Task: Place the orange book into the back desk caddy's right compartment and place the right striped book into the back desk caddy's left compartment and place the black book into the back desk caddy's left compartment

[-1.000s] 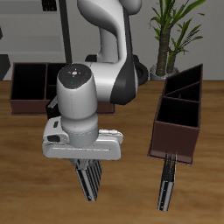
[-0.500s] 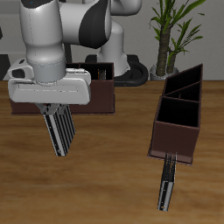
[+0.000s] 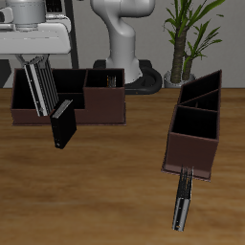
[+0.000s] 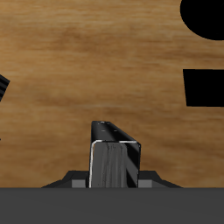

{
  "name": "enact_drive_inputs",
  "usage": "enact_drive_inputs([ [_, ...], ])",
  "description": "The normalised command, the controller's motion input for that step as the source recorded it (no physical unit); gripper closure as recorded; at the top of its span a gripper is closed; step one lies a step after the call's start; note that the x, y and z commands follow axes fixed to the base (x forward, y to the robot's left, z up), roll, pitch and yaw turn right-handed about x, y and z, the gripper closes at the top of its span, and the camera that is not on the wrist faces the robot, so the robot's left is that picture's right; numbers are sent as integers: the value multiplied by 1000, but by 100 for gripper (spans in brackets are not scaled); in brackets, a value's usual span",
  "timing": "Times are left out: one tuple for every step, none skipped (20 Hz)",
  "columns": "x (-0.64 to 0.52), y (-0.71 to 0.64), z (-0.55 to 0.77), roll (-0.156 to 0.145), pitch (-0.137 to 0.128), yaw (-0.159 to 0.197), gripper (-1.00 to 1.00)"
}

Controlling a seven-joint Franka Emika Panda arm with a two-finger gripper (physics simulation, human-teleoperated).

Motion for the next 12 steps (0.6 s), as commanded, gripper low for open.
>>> enact_drive_inputs([
  [-1128,-530,343,18,-157,184,100],
  [-998,-659,265,-22,-89,45,100],
  [-959,-628,202,0,-5,-154,100],
  [-1769,-1003,306,18,-155,205,100],
  [-767,-560,86,-28,-18,-101,100],
  [-663,-430,31,39,-22,37,100],
  [-49,-7,-8,0,0,0,100],
  [-1378,-898,56,-24,-53,-89,100],
  [-417,-195,-52,26,-3,114,100],
  [-537,-365,34,-31,-12,-43,100],
  [-511,-230,-83,90,82,-127,100],
  [-618,-144,-17,31,-67,131,100],
])
